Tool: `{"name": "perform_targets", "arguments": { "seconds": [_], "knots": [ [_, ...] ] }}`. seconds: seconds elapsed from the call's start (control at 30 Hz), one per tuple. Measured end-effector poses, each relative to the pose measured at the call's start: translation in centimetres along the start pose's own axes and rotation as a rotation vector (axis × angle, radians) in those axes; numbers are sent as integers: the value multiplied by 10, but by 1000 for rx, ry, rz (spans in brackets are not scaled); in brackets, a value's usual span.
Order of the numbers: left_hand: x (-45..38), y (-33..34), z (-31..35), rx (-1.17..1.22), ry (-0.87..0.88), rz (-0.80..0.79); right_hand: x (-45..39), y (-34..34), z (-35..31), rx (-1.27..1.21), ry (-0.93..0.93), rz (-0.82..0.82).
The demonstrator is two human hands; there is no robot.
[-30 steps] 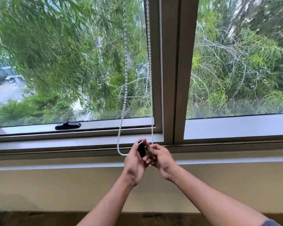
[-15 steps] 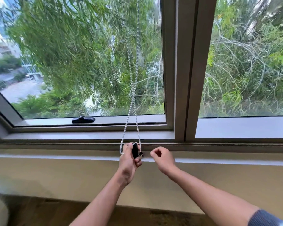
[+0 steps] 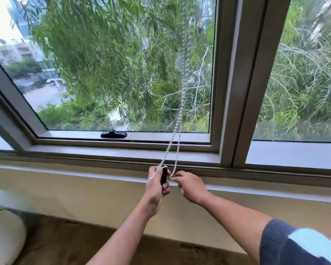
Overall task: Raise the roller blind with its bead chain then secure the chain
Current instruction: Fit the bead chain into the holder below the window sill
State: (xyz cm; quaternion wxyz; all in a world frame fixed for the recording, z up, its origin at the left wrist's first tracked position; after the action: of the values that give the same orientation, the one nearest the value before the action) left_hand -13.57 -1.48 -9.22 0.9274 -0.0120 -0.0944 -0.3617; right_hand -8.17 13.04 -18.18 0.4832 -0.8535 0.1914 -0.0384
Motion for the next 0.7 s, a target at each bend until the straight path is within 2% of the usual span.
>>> {"name": "perform_targets", "arguments": {
  "seconds": [0.17, 0.37, 0.6, 0.7],
  "knots": [
    [1, 0, -5, 49, -28, -47, -2, 10, 4, 15, 41, 40],
    [-1, 5, -14, 144, -90, -54, -5, 0, 11, -137, 168, 91],
    [-9, 11, -14, 211, -117, -41, 4, -14, 17, -80, 95, 136],
    [-13, 12, -15, 187, -118, -36, 10, -18, 13, -226, 101, 218]
  ]
}}
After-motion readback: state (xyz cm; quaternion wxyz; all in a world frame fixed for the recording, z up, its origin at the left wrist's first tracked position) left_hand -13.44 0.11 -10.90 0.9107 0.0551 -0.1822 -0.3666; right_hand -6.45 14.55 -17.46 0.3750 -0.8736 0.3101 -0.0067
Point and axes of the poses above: each hand's wrist, its own x-axis away from the middle knuckle, its own y-axis out of the palm, z = x × y, the point moved 2 cm from there along -x, towards the middle knuckle, and after that the axes turned 13 degrees about -x, right-handed, at the moved point
